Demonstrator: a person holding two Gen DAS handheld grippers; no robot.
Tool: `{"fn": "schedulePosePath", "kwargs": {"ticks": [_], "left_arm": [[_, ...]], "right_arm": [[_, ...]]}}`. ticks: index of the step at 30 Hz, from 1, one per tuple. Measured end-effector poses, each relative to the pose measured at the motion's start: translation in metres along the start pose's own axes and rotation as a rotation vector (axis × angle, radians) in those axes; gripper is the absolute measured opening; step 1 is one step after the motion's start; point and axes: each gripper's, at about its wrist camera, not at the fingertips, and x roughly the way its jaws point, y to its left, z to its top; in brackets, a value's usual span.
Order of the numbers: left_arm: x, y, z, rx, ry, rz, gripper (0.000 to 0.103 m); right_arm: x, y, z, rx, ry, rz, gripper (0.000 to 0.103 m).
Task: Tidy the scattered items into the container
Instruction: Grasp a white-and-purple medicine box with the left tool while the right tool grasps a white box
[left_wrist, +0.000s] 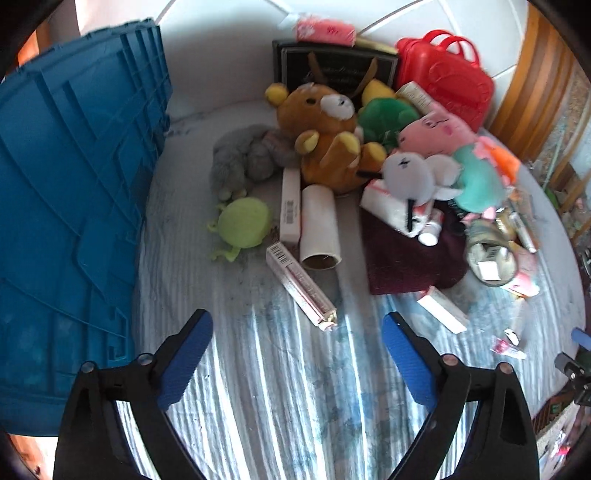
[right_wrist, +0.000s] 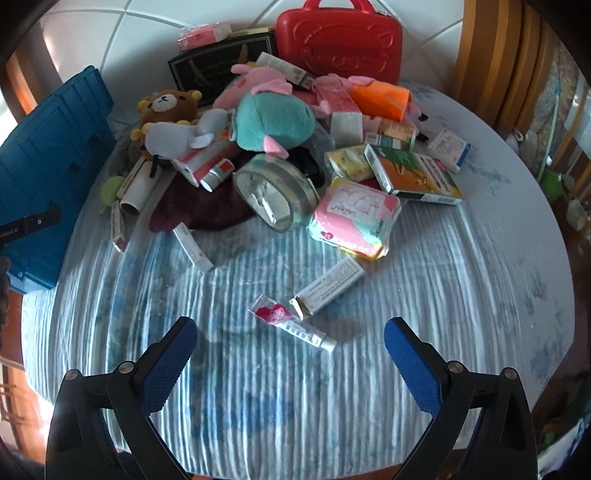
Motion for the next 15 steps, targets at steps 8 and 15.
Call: {"fn": "schedulePosePath", "kwargs": {"ticks": [8,15], "left_arm": [[0.085,-0.005,0.01,-0.067,0.03,0.098,0.086],[0.115,0.004,0.004,-0.111,0.057,0.132,0.042]], "right_arm": [[0.058,-0.007,-0.001,0.078,0.057,-0.026,0.102],[0.082,-0.016,0.005,0.12,0.057,-0.059,0.102]]}}
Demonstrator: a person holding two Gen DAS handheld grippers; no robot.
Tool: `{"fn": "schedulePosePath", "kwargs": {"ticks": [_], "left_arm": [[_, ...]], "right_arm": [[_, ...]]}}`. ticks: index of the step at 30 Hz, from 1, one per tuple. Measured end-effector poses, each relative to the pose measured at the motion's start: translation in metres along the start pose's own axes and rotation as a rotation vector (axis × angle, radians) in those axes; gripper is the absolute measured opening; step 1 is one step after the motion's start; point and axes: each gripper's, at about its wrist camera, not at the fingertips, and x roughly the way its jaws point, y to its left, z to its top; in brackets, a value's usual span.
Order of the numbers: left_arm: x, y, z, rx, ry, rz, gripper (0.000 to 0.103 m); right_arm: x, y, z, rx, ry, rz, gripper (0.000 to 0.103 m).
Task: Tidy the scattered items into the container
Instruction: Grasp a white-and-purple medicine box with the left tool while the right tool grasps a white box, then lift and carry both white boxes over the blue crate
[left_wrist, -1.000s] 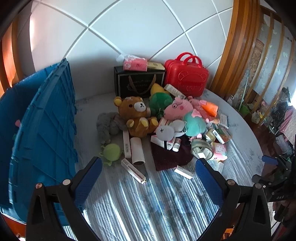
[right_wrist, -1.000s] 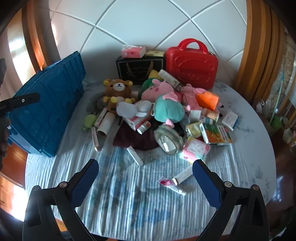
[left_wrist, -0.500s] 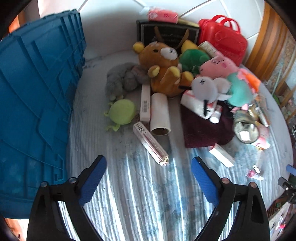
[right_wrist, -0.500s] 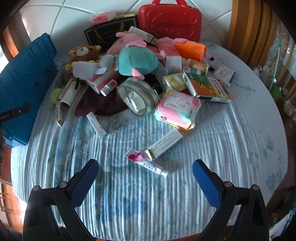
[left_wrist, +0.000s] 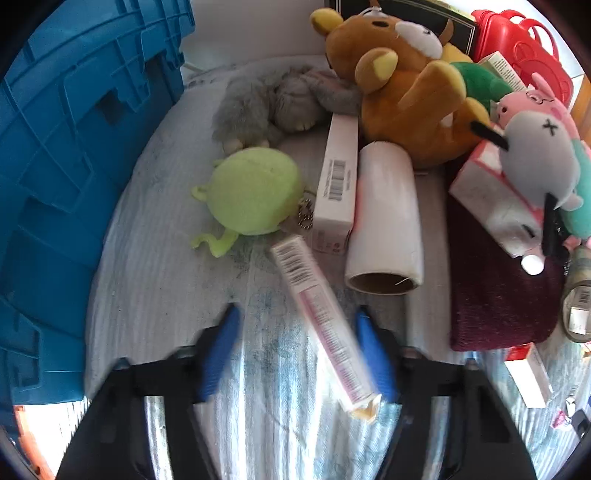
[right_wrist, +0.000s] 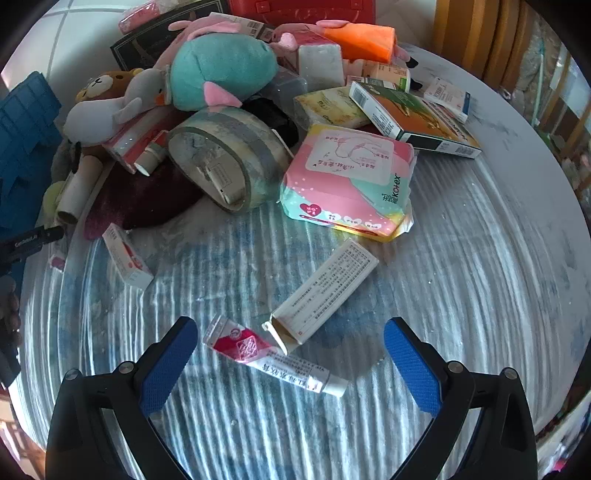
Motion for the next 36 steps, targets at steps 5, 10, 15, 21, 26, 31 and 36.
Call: {"fn": "schedulePosePath", "kwargs": {"ticks": [5,10,15,21,26,31,36], "left_arm": [[0.001,0.003,-0.014,0.027,-0.002,-0.012,0.018],[-0.007,0.012,-0.025,0.019,-0.012,-0.03,0.018],[-0.01,0.016,-0.032,0.018,-0.013,-0.036,0.018],[-0.015,0.022,-0.04,0.017,-0.006,-0.067,0.018],[-0.021,0.027,-0.044,0.016,-0.007,-0.067,0.018],[-0.029,0.034,-0.04,0.021,-0.019,-0.06,0.018],[-0.045,0.035,-0.035,0.029,-0.032,-0.061,0.018]], "right_arm": [[0.022,-0.003,0.004,0.041,0.04,-0.002,0.102],[0.027,-0.004,0.01,0.06,0.015,-0.057,0.09],[0.023,-0.006,0.016,0.06,-0.006,-0.093,0.045],[0.016,-0.005,0.009,0.034,0.003,0.023,0.028],[0.003,0.002,-0.003,-0.009,0.004,0.028,0.028],[-0.017,0.005,-0.007,-0.012,-0.022,0.044,0.028],[-0.035,0.012,-0.002,-0.015,-0.046,0.039,0.028]]}}
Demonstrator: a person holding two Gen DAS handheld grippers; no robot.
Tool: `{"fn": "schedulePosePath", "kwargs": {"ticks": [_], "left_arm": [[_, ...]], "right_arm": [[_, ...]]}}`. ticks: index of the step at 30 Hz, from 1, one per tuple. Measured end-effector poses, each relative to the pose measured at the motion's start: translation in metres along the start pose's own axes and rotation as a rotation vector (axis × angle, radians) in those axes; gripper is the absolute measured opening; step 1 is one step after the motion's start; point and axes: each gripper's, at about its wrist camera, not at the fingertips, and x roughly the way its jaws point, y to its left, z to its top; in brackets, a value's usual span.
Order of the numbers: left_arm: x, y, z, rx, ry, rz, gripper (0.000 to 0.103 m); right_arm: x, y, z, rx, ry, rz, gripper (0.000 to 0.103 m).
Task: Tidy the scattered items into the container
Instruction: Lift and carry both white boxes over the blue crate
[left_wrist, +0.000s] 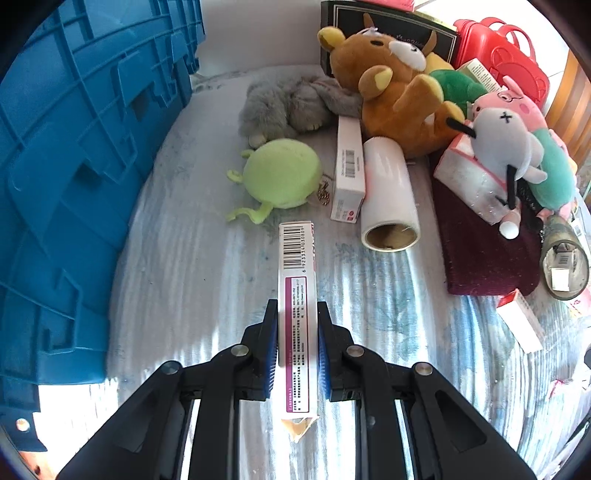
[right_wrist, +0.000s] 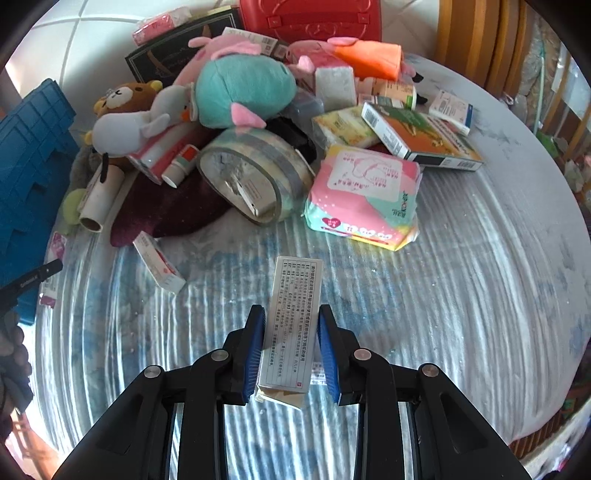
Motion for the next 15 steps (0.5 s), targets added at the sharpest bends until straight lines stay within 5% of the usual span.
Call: {"fn": "schedulePosePath", "kwargs": {"ticks": [15], "left_arm": [[-0.08,-0.028,0.027,0.023,-0.073,-0.045,0.018]], "right_arm": [[-0.064,0.011,0.025,0.026,-0.08,0.05,0.028]]}}
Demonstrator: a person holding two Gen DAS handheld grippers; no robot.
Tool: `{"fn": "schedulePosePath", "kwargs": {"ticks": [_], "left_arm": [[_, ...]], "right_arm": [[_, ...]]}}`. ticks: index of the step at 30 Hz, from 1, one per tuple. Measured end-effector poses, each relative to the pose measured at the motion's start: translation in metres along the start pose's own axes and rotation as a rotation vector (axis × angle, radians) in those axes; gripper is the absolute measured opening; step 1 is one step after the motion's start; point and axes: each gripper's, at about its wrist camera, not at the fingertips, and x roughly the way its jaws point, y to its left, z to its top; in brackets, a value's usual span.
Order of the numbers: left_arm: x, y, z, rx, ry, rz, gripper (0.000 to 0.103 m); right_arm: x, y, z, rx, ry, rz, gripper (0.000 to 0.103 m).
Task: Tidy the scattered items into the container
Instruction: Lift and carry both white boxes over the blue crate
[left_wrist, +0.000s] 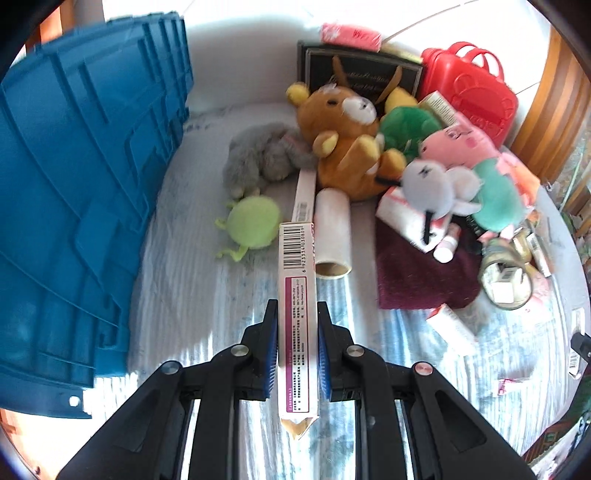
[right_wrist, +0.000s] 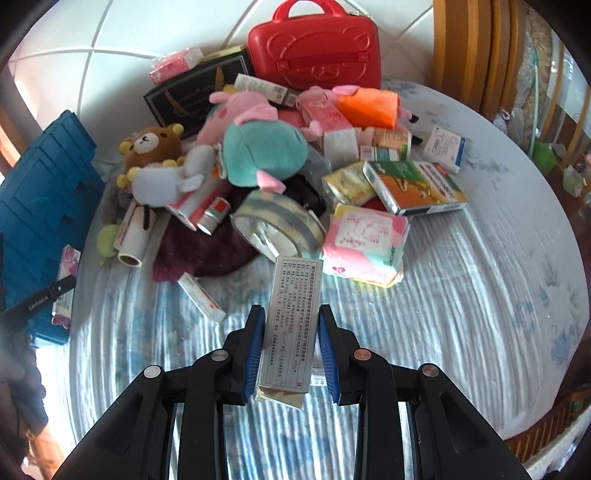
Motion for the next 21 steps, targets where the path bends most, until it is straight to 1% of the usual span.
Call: {"fn": "schedulePosePath", "kwargs": {"ticks": [11,16,21], "left_arm": [[-0.071,-0.005,0.031,-0.005,-0.089,-0.025,0.018],[-0.104,-0.004,0.046,-0.004,-0.124,-0.044,0.018],[-0.137,-0.005,0.057,0.027,-0.163,-0.059,0.018]], "right_arm": [[-0.046,0.007,0.025,-0.005,-0.054,0.009,0.028],[-0.071,0.019,0.037,-0.019,-0.082,0.023,0.028],[-0.101,0.036,0.051,-0.045,-0.136,0.052,0.028]]}}
